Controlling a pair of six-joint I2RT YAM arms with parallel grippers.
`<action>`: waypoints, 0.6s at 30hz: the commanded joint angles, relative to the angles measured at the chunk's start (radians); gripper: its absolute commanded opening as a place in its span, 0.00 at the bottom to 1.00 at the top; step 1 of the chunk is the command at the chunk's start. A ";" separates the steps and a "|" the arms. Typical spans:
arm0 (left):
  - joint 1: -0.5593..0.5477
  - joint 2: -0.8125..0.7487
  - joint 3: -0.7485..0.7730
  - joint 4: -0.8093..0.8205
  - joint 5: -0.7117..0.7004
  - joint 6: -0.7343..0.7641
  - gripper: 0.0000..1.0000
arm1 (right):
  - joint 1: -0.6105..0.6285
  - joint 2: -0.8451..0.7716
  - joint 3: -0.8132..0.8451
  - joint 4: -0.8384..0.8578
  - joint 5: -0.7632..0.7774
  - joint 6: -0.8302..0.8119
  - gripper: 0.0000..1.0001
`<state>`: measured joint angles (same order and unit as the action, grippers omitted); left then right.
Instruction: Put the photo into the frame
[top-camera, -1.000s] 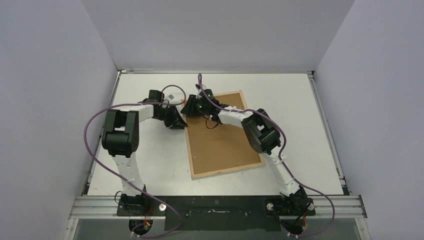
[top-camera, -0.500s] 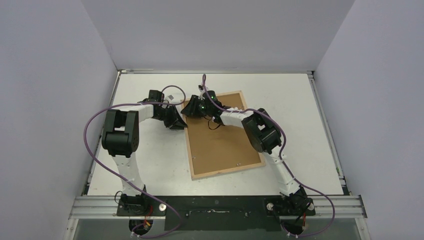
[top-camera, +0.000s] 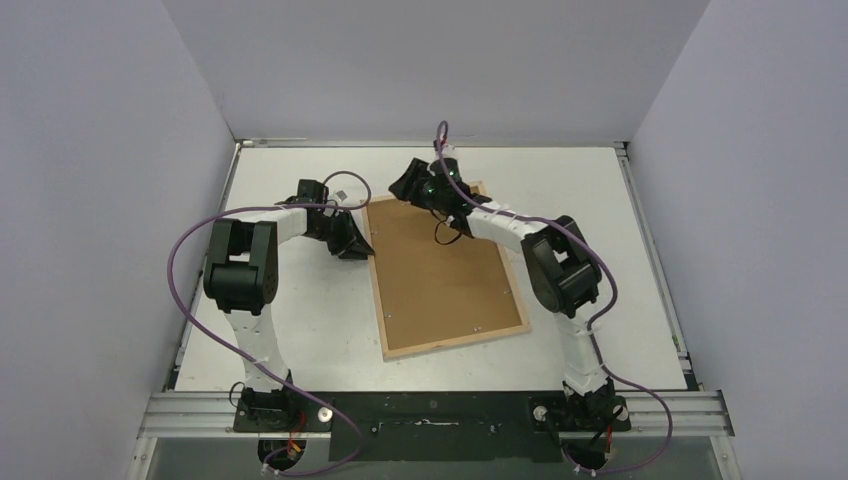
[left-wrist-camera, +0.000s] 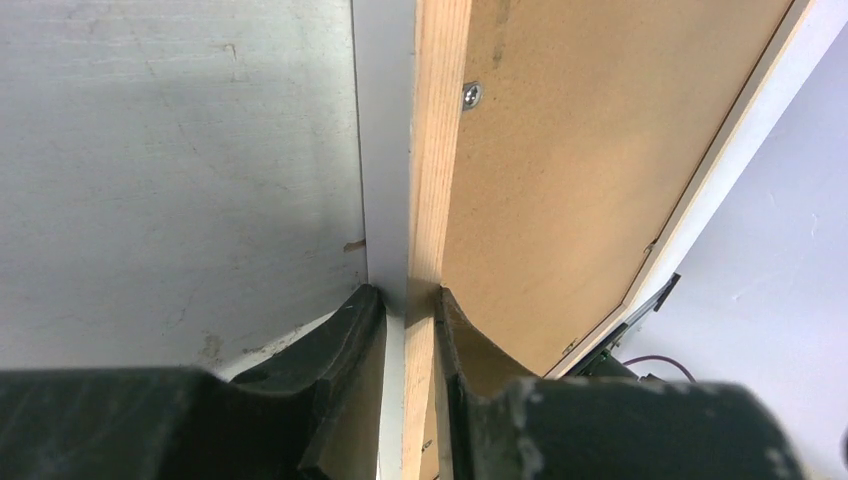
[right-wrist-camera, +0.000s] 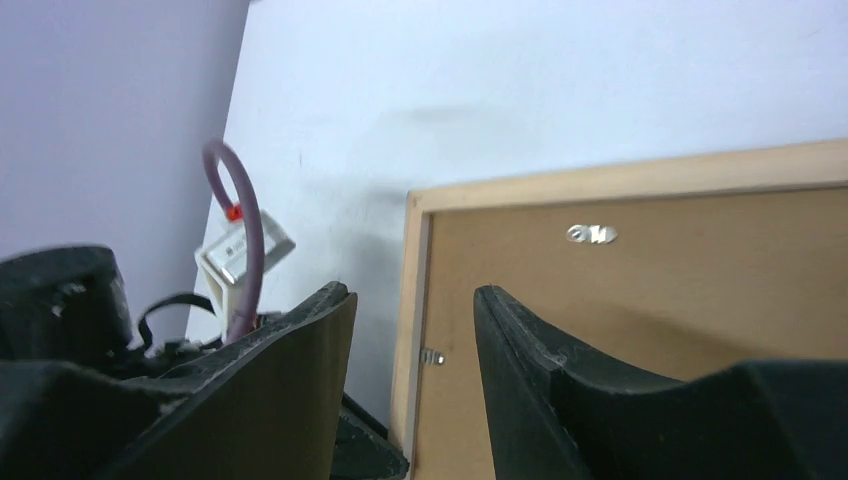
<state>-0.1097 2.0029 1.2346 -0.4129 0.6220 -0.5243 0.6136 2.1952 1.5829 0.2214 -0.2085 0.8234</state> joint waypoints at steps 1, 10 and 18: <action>0.013 -0.004 0.027 -0.036 -0.017 0.003 0.24 | -0.051 -0.141 -0.060 0.006 0.143 -0.018 0.48; 0.017 0.011 0.028 -0.002 -0.011 -0.009 0.43 | -0.102 -0.066 0.015 -0.081 0.089 -0.019 0.47; 0.013 0.043 0.019 -0.008 -0.019 -0.018 0.23 | -0.067 -0.010 -0.003 -0.005 0.058 0.030 0.41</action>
<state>-0.0990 2.0174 1.2407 -0.4221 0.6334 -0.5476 0.5182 2.1723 1.5780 0.1490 -0.1310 0.8295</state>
